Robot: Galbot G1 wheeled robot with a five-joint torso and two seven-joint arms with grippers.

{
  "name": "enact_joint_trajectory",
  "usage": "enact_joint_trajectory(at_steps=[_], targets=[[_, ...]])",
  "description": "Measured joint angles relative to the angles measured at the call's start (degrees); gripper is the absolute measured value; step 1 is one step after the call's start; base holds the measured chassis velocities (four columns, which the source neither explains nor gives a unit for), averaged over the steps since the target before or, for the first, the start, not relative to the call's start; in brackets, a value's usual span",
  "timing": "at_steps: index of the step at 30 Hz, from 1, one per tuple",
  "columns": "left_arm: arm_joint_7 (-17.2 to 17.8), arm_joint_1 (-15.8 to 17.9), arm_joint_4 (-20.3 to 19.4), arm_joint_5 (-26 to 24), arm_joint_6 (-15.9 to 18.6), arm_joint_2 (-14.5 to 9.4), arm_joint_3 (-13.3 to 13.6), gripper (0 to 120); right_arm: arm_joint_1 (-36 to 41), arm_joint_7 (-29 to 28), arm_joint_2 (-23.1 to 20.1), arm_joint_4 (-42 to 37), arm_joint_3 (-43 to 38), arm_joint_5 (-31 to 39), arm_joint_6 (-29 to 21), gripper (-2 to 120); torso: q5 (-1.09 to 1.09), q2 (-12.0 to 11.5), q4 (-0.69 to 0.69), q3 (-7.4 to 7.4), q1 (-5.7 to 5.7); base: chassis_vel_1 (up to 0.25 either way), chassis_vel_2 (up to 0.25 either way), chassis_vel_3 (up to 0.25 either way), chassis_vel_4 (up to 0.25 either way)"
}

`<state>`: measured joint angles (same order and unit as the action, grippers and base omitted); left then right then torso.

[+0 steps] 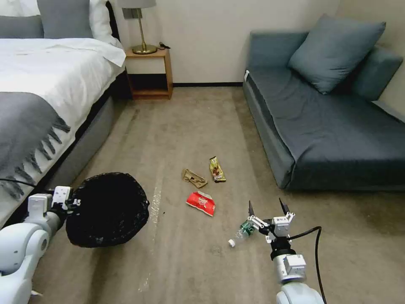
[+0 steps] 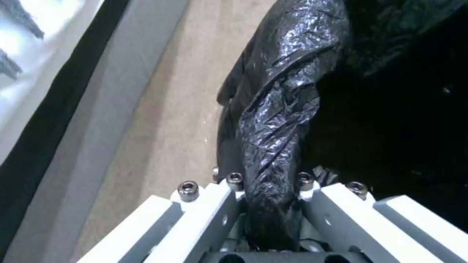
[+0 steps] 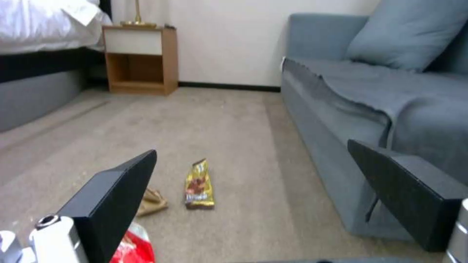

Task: Pick up the trash bin, then pick up the garbage on the floor and place it into the trash bin.

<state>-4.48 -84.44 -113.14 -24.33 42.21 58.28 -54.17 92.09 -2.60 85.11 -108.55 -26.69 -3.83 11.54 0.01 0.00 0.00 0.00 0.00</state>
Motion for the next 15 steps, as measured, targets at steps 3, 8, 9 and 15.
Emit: enact_joint_trajectory(at_steps=[3, 8, 9, 15], targets=[[-0.05, -1.51, -0.92, 0.4, 0.0, 1.41, -1.08, 3, -0.7, 0.57, -1.26, 1.92, 0.02, 0.47, 0.01, 100, 0.0, 0.0, 0.01, 0.0, 0.0, -0.041, 0.024, 0.041, -0.031], [-0.13, -2.56, -1.64, 0.57, 0.0, 2.43, -1.85, 3, -1.79, 3.14, -4.93, 5.78, 0.16, -0.96, 0.33, 100, 0.0, 0.0, -0.02, 0.0, 0.0, -0.109, 0.089, 0.103, -0.102], [-0.16, -2.87, -1.9, 0.58, 0.0, 2.79, -1.97, 3, -2.52, 4.42, -7.01, 7.6, 0.18, -2.15, 0.63, 100, 0.01, 0.0, -0.02, 0.01, 0.0, -0.126, 0.135, 0.125, -0.151], [-0.34, -5.27, -3.31, 1.81, -0.02, 4.58, -2.72, 3, -8.96, 15.32, -18.74, 18.31, 0.23, -10.95, 5.01, 100, 0.02, 0.0, -0.01, 0.01, 0.0, -0.062, 0.073, 0.082, -0.074]])
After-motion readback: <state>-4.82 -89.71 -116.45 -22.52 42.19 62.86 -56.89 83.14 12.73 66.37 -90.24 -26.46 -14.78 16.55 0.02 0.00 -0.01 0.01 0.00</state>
